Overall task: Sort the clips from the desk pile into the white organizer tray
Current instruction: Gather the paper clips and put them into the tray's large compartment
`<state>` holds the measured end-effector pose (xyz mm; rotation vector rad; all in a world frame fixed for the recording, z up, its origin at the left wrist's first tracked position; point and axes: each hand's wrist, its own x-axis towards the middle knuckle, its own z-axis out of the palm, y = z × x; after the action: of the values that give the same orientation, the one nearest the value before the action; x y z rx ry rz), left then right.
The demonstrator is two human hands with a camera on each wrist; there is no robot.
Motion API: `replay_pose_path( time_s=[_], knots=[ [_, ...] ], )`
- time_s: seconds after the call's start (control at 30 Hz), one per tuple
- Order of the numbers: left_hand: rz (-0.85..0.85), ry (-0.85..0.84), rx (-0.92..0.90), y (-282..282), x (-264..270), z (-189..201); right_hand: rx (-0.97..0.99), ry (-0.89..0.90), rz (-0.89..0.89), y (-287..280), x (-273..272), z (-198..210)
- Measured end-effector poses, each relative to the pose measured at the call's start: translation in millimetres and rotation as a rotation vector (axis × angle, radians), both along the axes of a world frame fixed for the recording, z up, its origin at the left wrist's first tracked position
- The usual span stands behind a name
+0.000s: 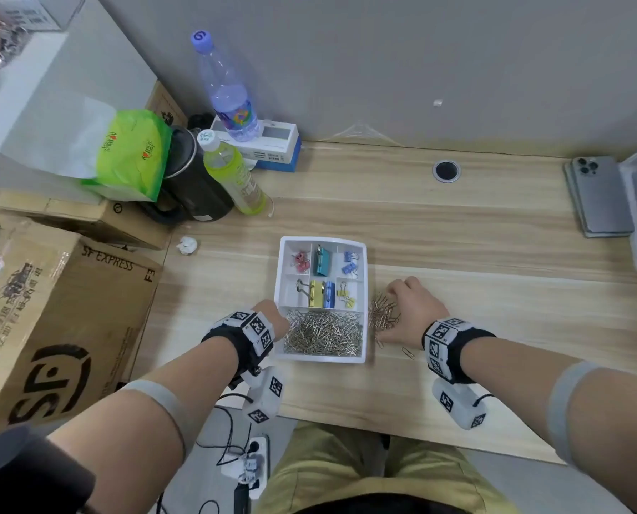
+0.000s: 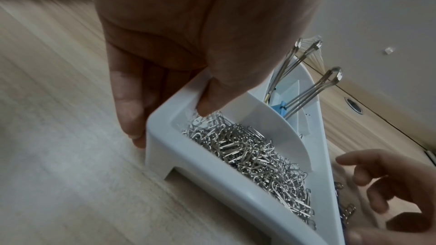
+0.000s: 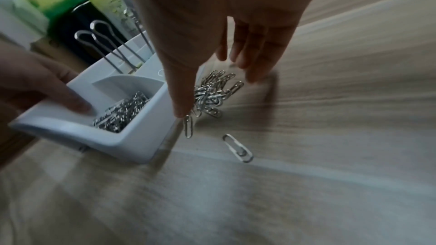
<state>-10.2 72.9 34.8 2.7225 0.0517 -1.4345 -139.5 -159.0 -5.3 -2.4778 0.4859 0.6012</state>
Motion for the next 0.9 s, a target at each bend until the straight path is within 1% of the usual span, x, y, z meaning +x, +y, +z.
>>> replay_pose_path(
  time_s=[0.07,0.27,0.37,0.47,0.6,0.8,0.9],
  knots=[
    [0.0,0.004,-0.011,-0.4,0.1,0.9,-0.032,-0.003,0.048,-1.1,-1.9,-0.2],
    [0.024,0.023,-0.03,2.7,-2.3,-5.7,0.034,-0.067,0.092,18.1,-1.7,-11.6],
    [0.054,0.029,-0.042,3.7,-2.3,-8.6,0.061,-0.09,0.053,18.5,-2.3,-14.9],
    [0.052,0.019,-0.049,3.4,-2.8,-8.1,0.071,-0.095,0.046,17.2,-0.7,-15.9],
    [0.056,0.004,-0.045,1.5,-6.2,-8.3,0.078,-0.121,-0.012,19.1,3.2,-17.2],
    [0.081,-0.021,-0.054,0.4,-10.4,-7.5,0.126,-0.134,-0.02,21.9,3.5,-19.6],
    [0.084,-0.012,-0.056,1.3,-11.5,-8.3,0.133,-0.156,-0.057,23.8,0.9,-21.4]
  ],
)
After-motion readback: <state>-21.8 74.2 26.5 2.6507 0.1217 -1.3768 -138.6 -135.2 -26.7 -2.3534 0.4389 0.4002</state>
